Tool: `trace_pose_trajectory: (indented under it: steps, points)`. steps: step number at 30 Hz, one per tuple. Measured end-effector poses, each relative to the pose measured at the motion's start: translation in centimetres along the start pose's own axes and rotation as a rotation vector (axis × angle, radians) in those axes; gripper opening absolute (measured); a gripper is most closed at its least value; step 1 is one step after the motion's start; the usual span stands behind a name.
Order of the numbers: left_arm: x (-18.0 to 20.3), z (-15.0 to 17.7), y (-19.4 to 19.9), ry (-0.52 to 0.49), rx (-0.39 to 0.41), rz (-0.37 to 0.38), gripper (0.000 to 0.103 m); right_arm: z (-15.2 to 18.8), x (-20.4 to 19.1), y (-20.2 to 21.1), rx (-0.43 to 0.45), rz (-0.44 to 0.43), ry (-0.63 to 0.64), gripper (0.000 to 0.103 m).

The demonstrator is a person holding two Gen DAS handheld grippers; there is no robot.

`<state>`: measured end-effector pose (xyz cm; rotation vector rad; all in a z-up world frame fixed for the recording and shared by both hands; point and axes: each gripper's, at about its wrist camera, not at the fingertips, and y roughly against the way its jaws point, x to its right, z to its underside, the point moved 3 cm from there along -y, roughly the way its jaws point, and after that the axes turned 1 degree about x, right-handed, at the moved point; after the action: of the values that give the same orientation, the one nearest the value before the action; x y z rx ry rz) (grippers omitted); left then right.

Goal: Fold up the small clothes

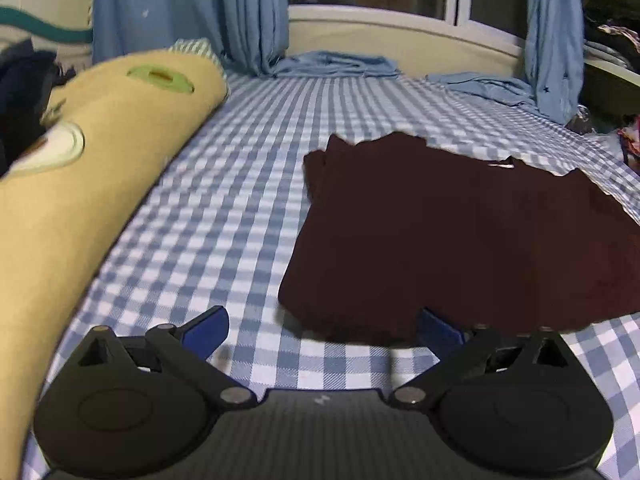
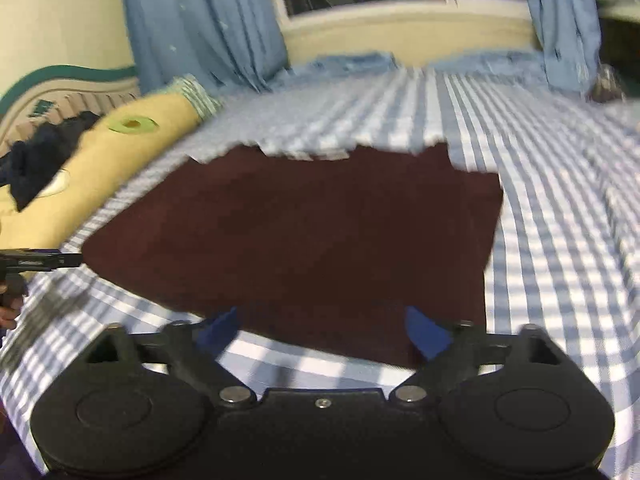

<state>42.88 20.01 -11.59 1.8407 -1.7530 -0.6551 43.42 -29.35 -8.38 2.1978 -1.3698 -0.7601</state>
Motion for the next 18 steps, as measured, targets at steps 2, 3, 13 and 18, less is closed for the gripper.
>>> trace_pose_trajectory:
  steps: [2, 3, 13, 18]
  points:
    - [0.3, -0.4, 0.5, -0.015, 0.012, 0.004, 0.102, -0.2, -0.9, 1.2, 0.037, 0.008, 0.027, 0.1]
    - [0.4, -0.5, 0.7, -0.018, 0.018, 0.01, 0.102, -0.4, -1.2, 1.7, 0.045, 0.011, 0.032, 0.1]
    - [-3.8, -2.0, -1.2, 0.224, -0.026, 0.321, 0.102, -1.2, -3.0, 3.9, 0.123, 0.016, 0.0, 0.102]
    - [-8.8, -3.7, -6.0, 0.464, -0.096, 0.49, 0.101, -1.3, -4.1, 4.2, 0.137, -0.024, 0.014, 0.102]
